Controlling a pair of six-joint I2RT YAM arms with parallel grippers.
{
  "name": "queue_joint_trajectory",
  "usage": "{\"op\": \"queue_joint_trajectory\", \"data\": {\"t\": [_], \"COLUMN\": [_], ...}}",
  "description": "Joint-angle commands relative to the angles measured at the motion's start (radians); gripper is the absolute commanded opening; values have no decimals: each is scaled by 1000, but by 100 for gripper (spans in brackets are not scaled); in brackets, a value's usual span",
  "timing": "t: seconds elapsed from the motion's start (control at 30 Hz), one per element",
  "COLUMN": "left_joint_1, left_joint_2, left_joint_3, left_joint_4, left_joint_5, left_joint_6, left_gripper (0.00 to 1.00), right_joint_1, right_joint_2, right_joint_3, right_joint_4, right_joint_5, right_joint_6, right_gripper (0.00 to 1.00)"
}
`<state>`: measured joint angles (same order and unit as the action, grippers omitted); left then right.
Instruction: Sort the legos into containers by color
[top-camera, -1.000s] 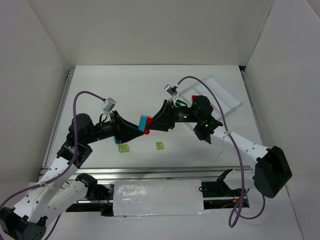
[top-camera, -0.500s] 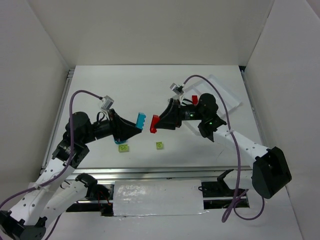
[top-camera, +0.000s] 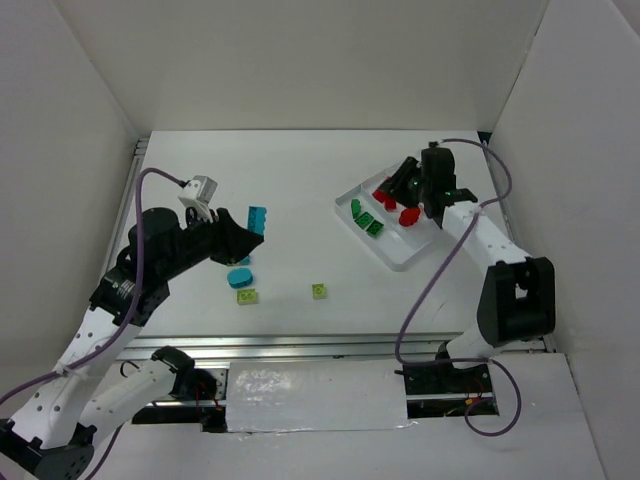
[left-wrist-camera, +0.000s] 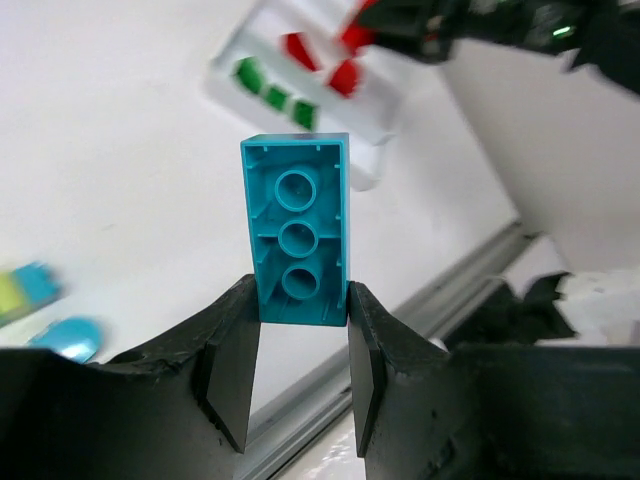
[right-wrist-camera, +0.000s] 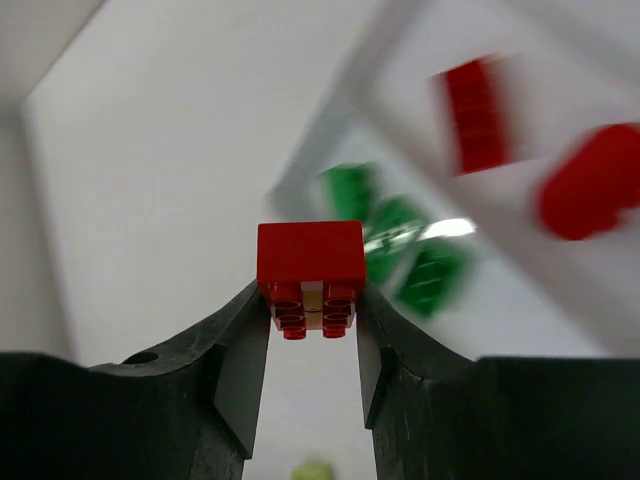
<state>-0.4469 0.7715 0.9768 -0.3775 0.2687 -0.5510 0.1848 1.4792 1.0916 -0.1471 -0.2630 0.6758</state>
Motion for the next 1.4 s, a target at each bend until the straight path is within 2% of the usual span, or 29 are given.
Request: {"op": "queue_joint_trajectory", "data": {"t": [0.0,0.17,0.27,0.67,0.77,0.9,1.07,1.13,1.17,1.27,1.37], "left_joint_1": [4,4,4,5,5,4,4,5,4,5,4], "left_joint_2": [2,-49,-55,-63,-58,-54,-57,-55,-55,-46,-38], "left_joint_3": [36,-3,-13,-56,-58,-59,-59,-61,-61,-56,-58], "left_joint_4": [-178,-187,-199,-189,-186,-181,-175,-170,-169,-159,-117], "left_joint_5": [-200,-178,-175,-178,-171,-155,-138,-129,-126,-111,-11], "left_joint_6": [79,94,103,112,114,117,120,118,120,117,108], "left_gripper": [0,0,0,0,0,0,0,0,0,0,0], "right_joint_1": [-54,-143,-177,-179,-177,-177,-177,-179,-177,-174,-130], "right_joint_2": [94,156,190,302,312,326,291,274,256,202,71], "right_joint_3": [112,131,148,172,182,211,241,252,252,258,176], "right_joint_4": [-399,-417,-417,-373,-361,-362,-384,-397,-402,-422,-284], "right_joint_5": [549,672,625,522,487,452,446,455,456,432,230], "right_joint_6": [40,56,45,27,24,11,8,4,1,-5,-93], "right_gripper": [0,0,0,0,9,46,63,65,70,70,70]}}
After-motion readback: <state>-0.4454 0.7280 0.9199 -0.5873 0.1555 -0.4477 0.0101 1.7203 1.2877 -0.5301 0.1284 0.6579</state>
